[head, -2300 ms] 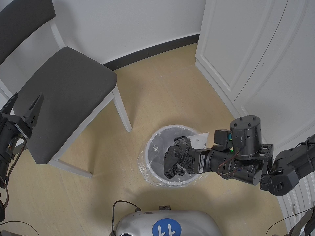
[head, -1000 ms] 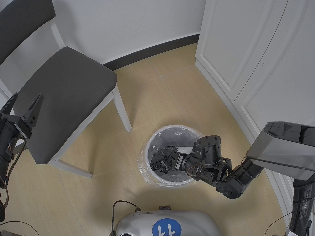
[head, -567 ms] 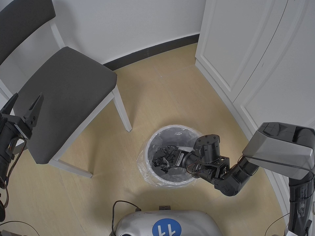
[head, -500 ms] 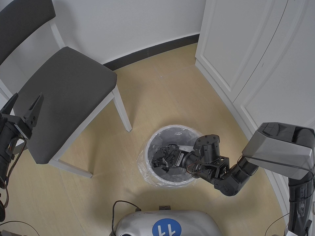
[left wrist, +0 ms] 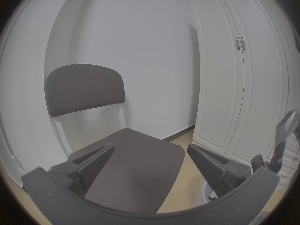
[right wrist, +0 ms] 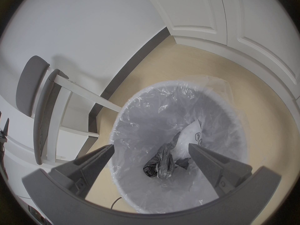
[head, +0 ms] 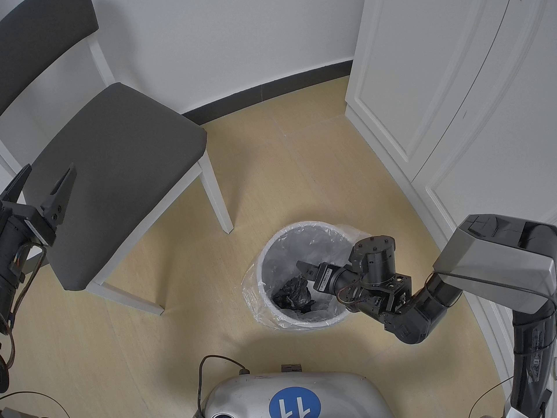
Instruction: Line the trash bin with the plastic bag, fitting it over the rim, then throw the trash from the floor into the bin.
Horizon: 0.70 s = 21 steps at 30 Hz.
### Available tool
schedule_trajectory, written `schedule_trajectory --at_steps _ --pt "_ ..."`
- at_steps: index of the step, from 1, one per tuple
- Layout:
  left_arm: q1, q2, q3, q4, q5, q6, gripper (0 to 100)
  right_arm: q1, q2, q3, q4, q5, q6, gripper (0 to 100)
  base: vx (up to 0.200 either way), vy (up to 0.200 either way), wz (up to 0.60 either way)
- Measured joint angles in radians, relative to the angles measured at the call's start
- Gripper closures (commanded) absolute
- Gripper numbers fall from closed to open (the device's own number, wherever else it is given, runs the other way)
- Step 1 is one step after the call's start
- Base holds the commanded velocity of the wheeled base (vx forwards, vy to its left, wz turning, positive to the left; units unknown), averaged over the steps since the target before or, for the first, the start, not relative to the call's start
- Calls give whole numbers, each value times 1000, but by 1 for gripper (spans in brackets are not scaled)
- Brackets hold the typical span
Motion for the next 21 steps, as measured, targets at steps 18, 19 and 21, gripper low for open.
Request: schedule_trajectory --at_steps 18,19,21 --pt "0 -18 6 6 2 0 0 -32 -260 201 -54 33 -294 0 0 0 0" --pt "0 -24 7 15 3 0 0 -39 -288 215 -54 32 -329 0 0 0 0" --pt "0 -46 10 45 3 0 0 -52 -339 240 -54 29 -396 0 0 0 0"
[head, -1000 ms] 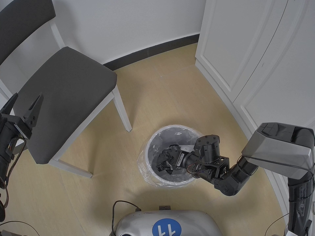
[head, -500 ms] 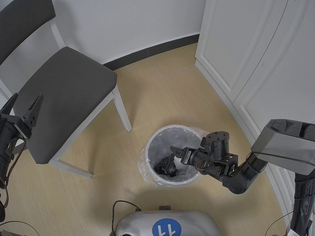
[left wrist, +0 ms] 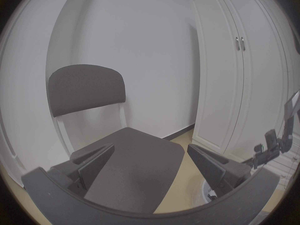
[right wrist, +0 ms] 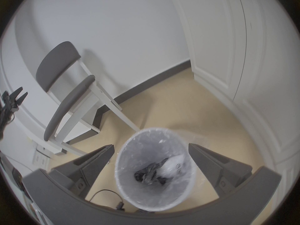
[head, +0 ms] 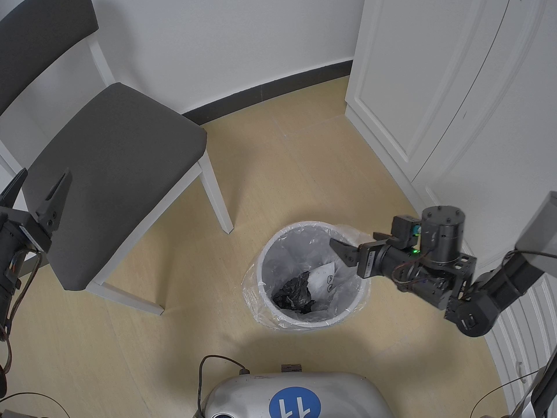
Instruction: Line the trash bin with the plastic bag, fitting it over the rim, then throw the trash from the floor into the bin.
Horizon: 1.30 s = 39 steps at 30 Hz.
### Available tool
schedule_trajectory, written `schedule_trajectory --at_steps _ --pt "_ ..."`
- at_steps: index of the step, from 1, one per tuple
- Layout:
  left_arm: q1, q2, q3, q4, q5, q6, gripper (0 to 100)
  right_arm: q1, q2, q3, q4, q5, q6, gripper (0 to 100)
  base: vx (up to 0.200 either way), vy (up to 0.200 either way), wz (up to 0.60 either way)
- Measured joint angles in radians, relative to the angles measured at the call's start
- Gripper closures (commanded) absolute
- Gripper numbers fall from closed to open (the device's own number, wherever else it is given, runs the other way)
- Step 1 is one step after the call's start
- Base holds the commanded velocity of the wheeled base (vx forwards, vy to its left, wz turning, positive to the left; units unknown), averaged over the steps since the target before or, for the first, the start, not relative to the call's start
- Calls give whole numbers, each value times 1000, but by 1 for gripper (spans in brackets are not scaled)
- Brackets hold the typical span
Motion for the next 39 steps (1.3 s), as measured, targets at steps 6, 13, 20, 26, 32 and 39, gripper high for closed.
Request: schedule_trajectory --at_steps 6,13,20,26,32,39 --pt "1 -113 -15 209 0 6 0 -58 -147 54 -1 -7 -123 0 0 0 0" --pt "1 -279 -85 477 0 10 0 -100 -356 94 -3 -21 -183 0 0 0 0" --pt "0 -410 -138 575 1 10 0 -137 -560 127 -3 -61 -254 0 0 0 0" --pt "0 -513 -152 633 5 11 0 -157 -739 170 4 -81 -283 0 0 0 0" --pt "0 -654 -162 775 9 11 0 -171 -941 250 29 -134 -310 0 0 0 0" --pt "-1 -789 -165 878 43 9 0 -243 -1179 356 149 -157 -333 0 0 0 0"
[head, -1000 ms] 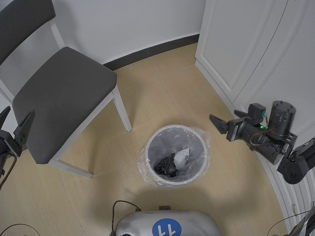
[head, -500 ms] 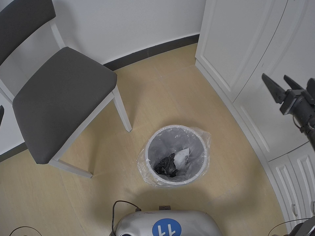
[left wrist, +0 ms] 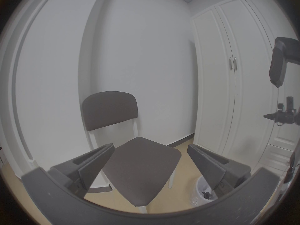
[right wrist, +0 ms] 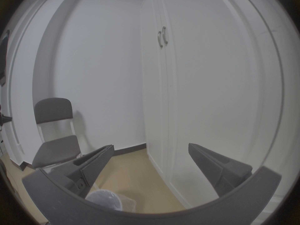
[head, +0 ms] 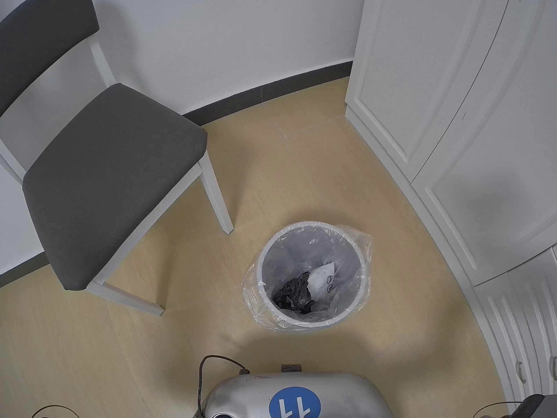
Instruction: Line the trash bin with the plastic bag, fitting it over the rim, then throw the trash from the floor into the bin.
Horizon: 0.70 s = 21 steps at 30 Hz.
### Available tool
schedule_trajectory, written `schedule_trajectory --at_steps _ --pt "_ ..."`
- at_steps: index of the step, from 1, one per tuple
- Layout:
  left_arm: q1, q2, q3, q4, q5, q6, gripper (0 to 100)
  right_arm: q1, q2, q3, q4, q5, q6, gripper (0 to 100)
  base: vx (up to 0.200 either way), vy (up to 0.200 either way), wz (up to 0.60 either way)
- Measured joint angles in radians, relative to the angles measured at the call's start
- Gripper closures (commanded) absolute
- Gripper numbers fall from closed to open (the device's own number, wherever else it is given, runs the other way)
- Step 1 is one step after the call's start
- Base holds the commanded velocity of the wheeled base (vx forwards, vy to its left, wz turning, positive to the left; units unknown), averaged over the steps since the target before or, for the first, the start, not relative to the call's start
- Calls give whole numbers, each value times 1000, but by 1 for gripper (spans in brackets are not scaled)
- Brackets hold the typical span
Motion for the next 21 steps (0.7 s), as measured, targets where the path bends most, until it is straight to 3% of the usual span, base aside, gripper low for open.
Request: schedule_trajectory --at_steps 12,17,21 --pt "23 -94 12 32 90 -3 0 -159 -483 105 421 0 17 0 0 0 0" --pt "62 -132 26 38 114 -1 0 -227 -627 137 486 7 102 0 0 0 0" --pt "101 -168 45 39 112 0 0 -270 -703 167 509 51 129 0 0 0 0"
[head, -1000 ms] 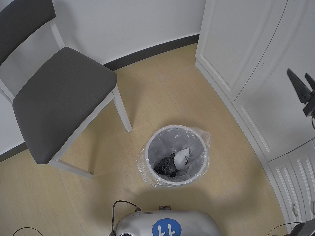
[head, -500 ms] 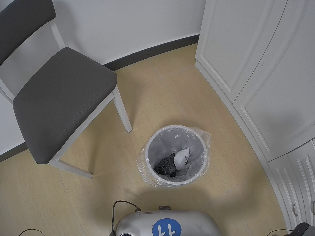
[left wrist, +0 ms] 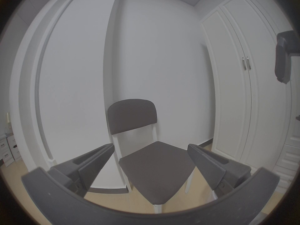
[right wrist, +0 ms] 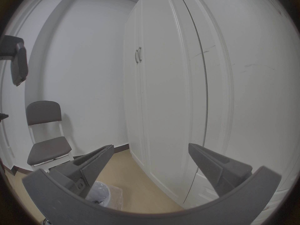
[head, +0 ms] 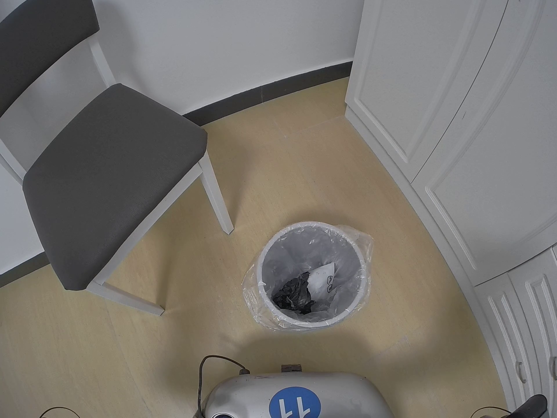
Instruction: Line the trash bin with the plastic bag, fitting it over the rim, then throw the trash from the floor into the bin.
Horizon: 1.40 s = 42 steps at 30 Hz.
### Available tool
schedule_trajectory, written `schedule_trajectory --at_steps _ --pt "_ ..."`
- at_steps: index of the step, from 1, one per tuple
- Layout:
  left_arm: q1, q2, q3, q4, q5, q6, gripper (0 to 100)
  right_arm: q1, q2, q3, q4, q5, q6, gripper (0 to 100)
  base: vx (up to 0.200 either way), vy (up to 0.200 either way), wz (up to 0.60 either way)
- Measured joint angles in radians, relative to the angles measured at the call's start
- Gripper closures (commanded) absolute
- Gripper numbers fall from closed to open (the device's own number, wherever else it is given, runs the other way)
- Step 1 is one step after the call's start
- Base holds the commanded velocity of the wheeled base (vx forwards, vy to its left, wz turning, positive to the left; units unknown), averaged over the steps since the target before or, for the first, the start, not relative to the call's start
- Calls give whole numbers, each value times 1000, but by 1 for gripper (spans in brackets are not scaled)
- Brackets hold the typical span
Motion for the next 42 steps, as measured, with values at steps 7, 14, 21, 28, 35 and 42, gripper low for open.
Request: schedule_trajectory --at_steps 7,14,21,28,35,42 --pt "27 -86 70 83 -8 -8 0 -30 -61 69 -14 27 0 0 0 0 0" --pt "28 -135 150 117 -5 -76 0 -35 -78 107 -26 29 4 0 0 0 0" --pt "30 -147 245 91 -4 -75 0 -35 -81 136 -14 26 13 0 0 0 0" --pt "31 -151 334 91 -4 -77 0 -35 -82 139 166 28 35 0 0 0 0" --pt "31 -151 349 184 -1 -92 0 -35 -82 139 349 34 -17 0 0 0 0" --pt "30 -151 351 203 -20 -121 0 -35 -81 139 356 103 -91 0 0 0 0"
